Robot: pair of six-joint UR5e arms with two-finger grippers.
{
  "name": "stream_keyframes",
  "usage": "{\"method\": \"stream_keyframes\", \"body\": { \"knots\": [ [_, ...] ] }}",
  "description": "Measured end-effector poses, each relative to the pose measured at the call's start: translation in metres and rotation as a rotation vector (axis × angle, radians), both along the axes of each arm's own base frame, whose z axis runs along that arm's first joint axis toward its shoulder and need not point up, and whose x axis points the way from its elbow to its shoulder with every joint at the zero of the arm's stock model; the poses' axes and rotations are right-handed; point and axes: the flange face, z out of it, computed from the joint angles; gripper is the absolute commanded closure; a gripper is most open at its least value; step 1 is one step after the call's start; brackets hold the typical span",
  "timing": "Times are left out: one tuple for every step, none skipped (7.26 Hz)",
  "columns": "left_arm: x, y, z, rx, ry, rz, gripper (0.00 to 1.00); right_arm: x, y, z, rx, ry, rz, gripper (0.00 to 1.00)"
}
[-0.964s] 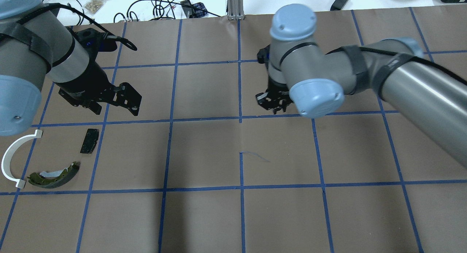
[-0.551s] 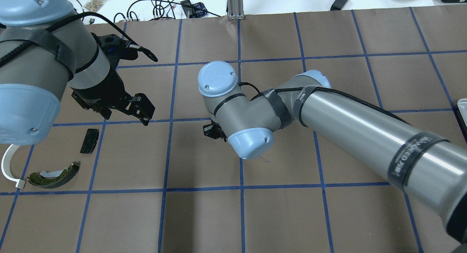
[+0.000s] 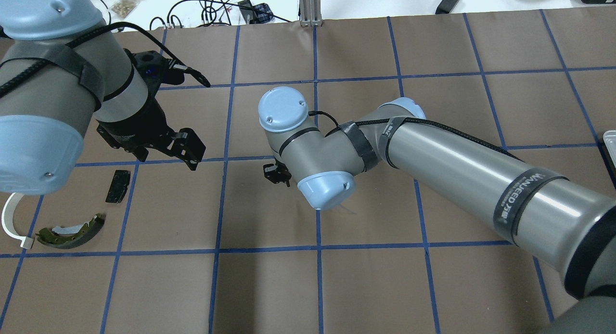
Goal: Place bearing gear from tray to pile
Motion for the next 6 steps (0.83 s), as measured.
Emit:
{"method": "stream_keyframes", "body": {
  "knots": [
    [0.002,-0.002,-0.005,0.009,-0.002,0.008,0.0,-0.029,-0.017,0.017,0.009,-0.006,-0.025,0.0],
    [0.002,-0.009,-0.015,0.01,0.0,0.022,0.0,-0.073,-0.032,0.043,0.036,-0.007,-0.075,0.0],
    [0.0,-0.022,-0.03,0.0,0.005,0.034,0.0,-0.129,-0.046,0.072,0.06,-0.003,-0.12,0.0],
    [-0.009,-0.035,-0.05,-0.003,0.008,0.026,0.0,-0.193,-0.058,0.095,0.076,0.0,-0.123,0.0],
    [-0.03,-0.045,-0.073,0.0,0.01,0.006,0.0,-0.265,-0.069,0.11,0.085,-0.004,-0.09,0.0],
    [-0.057,-0.052,-0.097,-0.002,0.009,-0.009,0.0,-0.336,-0.076,0.116,0.095,-0.012,-0.062,0.0]
  ]
}}
